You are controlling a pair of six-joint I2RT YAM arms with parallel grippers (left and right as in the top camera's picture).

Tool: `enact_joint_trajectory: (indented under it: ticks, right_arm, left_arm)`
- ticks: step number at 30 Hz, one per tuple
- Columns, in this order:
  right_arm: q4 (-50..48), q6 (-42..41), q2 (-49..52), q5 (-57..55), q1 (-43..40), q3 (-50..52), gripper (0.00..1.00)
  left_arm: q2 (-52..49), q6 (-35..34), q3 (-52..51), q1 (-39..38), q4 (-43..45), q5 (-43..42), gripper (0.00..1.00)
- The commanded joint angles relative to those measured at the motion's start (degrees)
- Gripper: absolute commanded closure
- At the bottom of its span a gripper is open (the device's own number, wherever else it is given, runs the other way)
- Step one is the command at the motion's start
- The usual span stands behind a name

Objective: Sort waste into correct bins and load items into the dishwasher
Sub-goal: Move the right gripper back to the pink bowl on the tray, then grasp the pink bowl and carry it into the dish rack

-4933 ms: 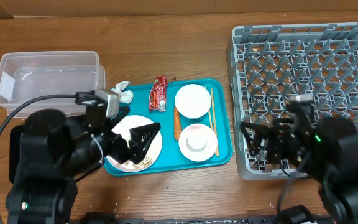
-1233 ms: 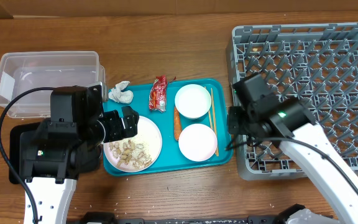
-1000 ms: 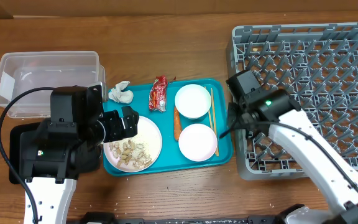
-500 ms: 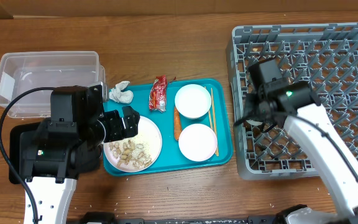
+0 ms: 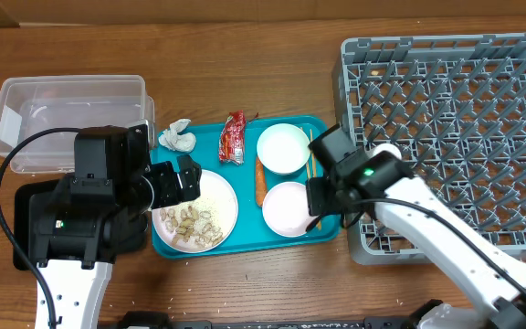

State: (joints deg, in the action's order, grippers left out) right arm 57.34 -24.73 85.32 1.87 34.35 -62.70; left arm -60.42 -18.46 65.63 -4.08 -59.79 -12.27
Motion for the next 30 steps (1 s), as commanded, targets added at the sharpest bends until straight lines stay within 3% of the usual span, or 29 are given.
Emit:
enact_joint_trajectory:
  ticks: [1,5,12,23,28,30]
  right_arm:
    - [-3.3,-3.8,1.5,0.8,0.4,2.8,0.44]
    - [-8.8,-5.3,1.7,0.8,0.4,5.3,0.46]
    - [-12.1,-6.6,2.4,0.9,0.4,9.1,0.62]
    - [-14.1,-6.8,6.0,0.9,0.4,9.1,0.69]
    - [-15.5,-8.8,7.5,0.9,0.4,9.1,0.82]
    - [-15.6,-8.8,7.6,0.7,0.4,9.1,0.93]
  left_arm:
    - [-0.3,0.7,1.1,0.3,0.2,0.9,0.00]
    - [-0.3,0.7,1.1,0.3,0.2,0.9,0.00]
    - [-0.3,0.7,1.1,0.3,0.2,0.9,0.00]
    - [-0.3,0.7,1.1,0.3,0.2,0.9,0.00]
    - [-0.3,0.7,1.1,0.3,0.2,0.9,0.00]
    - [-0.3,0.7,1.1,0.3,0.2,0.9,0.00]
